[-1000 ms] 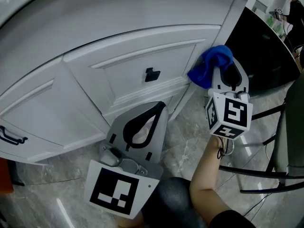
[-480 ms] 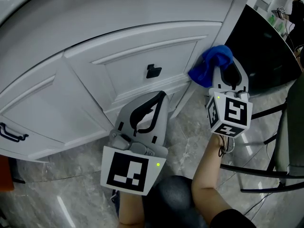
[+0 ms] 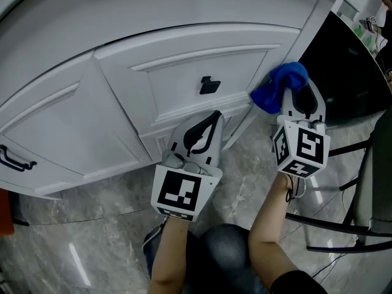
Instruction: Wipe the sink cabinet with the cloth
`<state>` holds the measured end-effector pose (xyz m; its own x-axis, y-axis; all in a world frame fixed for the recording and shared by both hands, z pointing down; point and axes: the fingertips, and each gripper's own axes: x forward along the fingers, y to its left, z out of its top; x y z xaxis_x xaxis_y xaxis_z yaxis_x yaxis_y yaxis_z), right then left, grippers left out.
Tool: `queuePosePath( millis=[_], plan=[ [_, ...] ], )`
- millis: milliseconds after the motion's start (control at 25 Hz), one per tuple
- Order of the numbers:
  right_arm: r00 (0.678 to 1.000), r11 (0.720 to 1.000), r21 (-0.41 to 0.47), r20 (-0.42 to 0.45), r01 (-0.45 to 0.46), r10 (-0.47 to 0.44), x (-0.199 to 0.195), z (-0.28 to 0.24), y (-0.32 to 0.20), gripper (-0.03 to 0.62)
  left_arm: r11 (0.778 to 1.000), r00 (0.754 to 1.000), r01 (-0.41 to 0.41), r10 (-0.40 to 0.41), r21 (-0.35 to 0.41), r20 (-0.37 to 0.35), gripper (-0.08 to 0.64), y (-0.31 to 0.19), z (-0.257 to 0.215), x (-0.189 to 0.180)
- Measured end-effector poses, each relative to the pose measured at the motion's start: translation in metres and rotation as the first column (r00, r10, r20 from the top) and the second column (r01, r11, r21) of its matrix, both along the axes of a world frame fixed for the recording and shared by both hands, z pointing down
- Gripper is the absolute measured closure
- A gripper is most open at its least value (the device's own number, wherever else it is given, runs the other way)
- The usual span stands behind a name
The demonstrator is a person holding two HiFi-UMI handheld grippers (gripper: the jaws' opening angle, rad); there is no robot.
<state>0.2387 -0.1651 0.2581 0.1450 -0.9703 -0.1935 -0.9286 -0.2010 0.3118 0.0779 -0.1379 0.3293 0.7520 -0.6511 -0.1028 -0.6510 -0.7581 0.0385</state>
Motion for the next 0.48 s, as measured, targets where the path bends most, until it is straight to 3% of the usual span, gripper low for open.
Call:
queuePosePath(
  millis=[280, 480],
  plan=[
    [1.000, 1.000, -0.019, -0.008, 0.001, -0.001, 0.000, 0.008, -0.001, 0.477, 1.000, 0.999, 0.025, -0.024, 0.018, -0.040, 0.557, -0.005, 0.001, -0.002],
    [1.000, 1.000, -0.017, -0.010, -0.002, 0.001, -0.001, 0.011, -0.001, 0.477, 0.999, 0.999, 0.012, -0.011, 0.030, -0.031, 0.557, -0.003, 0.000, 0.000]
  ],
)
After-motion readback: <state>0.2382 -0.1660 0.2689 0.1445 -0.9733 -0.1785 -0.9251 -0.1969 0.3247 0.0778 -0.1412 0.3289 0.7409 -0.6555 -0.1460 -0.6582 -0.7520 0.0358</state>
